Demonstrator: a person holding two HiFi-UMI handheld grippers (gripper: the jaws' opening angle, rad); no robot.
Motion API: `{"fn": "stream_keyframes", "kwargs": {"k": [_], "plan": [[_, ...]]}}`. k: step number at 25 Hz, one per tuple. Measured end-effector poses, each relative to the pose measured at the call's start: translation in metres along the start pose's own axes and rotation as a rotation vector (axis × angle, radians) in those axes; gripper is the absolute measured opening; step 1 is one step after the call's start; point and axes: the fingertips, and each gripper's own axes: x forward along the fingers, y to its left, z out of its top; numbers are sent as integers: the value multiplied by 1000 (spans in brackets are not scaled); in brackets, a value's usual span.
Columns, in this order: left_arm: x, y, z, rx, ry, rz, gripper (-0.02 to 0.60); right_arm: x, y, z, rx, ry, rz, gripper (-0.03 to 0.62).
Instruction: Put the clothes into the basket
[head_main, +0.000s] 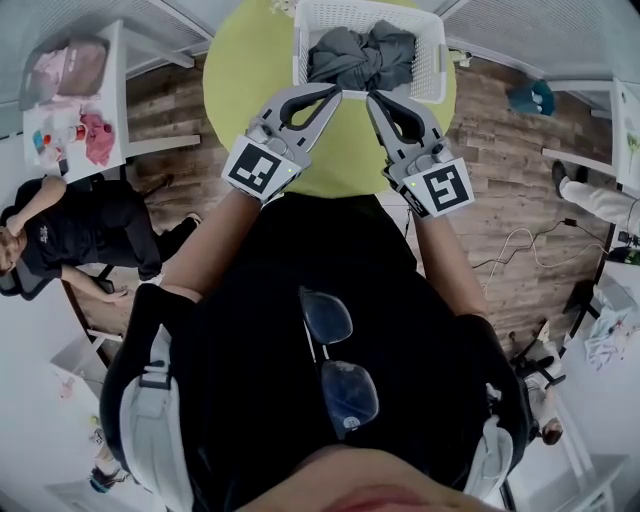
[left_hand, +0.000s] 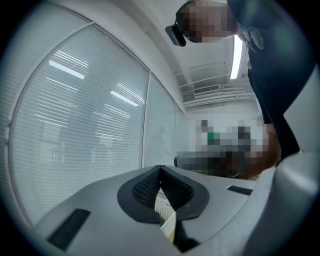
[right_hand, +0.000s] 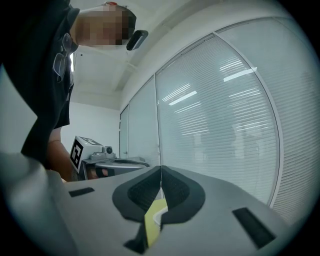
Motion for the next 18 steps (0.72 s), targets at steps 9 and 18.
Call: {"fn": "stream_keyframes", "kwargs": {"k": [9,18], "plan": [[-1,-2,-3,6,9,6,10,-4,1,-4,-8,14,3,25],[2,-9,3,2,-20,-7,9,-7,1,0,-31,18,2,25]]}}
